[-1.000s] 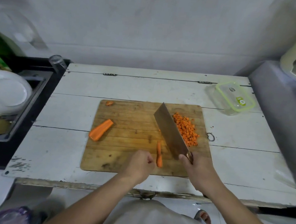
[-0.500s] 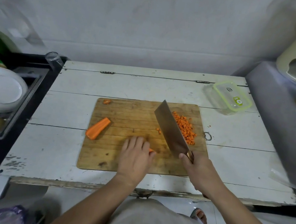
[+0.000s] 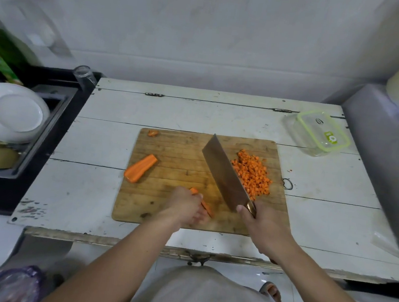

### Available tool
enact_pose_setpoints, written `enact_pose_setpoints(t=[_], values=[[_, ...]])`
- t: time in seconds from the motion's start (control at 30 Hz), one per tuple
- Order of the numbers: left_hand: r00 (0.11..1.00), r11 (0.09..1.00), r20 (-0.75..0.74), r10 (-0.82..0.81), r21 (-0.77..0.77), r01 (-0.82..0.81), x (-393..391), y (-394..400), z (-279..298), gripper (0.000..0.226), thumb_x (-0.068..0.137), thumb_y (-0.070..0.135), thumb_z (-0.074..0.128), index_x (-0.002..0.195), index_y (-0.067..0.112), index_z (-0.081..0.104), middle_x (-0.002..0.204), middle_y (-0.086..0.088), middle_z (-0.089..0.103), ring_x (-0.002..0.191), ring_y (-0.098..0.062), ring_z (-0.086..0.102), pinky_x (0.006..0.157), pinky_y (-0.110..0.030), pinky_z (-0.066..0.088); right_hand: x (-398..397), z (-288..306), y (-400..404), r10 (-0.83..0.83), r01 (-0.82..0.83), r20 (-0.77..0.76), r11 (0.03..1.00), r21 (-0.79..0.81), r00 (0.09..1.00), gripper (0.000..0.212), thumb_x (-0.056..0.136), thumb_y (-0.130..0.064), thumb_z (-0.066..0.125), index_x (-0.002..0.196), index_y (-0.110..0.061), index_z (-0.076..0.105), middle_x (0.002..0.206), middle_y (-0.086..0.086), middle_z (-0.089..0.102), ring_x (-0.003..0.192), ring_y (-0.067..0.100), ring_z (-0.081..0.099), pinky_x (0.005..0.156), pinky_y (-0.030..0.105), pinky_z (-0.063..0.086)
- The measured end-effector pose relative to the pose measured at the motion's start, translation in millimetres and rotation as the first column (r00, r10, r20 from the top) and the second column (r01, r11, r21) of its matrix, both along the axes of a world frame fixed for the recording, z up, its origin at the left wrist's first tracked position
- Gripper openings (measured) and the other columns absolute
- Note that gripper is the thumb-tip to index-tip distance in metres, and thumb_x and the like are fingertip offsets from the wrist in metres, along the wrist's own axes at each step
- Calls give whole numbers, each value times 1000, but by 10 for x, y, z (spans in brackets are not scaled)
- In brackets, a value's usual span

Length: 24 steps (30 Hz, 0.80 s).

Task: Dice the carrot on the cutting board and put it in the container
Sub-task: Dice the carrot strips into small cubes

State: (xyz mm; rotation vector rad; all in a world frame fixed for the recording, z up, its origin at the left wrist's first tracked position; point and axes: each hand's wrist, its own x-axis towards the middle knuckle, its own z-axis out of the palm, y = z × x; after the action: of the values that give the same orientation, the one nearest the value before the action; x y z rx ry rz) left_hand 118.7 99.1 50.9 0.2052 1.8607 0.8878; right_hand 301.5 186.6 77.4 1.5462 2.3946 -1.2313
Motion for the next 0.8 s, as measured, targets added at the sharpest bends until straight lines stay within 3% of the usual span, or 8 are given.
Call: enact_pose_setpoints(t=[0.13,0.33,0.6,0.8], values=[[989,994,99,109,18,-111,-44,-82,16,14,104,10,56,109,-2,59,82,-23,74,66,-31,75,59,-36,62,67,15,-51,52,-53,18,998,37,998,31,102,-47,49,81,-24,53,68,-2,57,59,14,54,53,32,38],[908,923,223,356,68,-379,20,-101,-47,11,96,6,70,94,1,60,87,-20,72,73,-28,72,60,-33,63,162,4,-273,187,-204,138,970,129,973,31,102,-52,44,83,-28,45,72,-5,58,65,15,57,56,33,41],[917,920,157,367,83,-382,109,-22,-148,12,99,15,67,97,4,63,86,-19,75,71,-27,76,65,-37,64,149,-25,-352,236,-263,148,944,199,960,29,103,-50,43,88,-25,44,72,-3,58,67,22,58,56,38,42],[941,937,69,332,92,-338,113,20,-147,19,102,11,62,118,2,59,86,-18,74,66,-24,76,59,-33,63,164,-38,-266,264,-292,160,937,190,951,31,103,-51,42,85,-26,43,70,-3,58,63,19,59,50,33,39]])
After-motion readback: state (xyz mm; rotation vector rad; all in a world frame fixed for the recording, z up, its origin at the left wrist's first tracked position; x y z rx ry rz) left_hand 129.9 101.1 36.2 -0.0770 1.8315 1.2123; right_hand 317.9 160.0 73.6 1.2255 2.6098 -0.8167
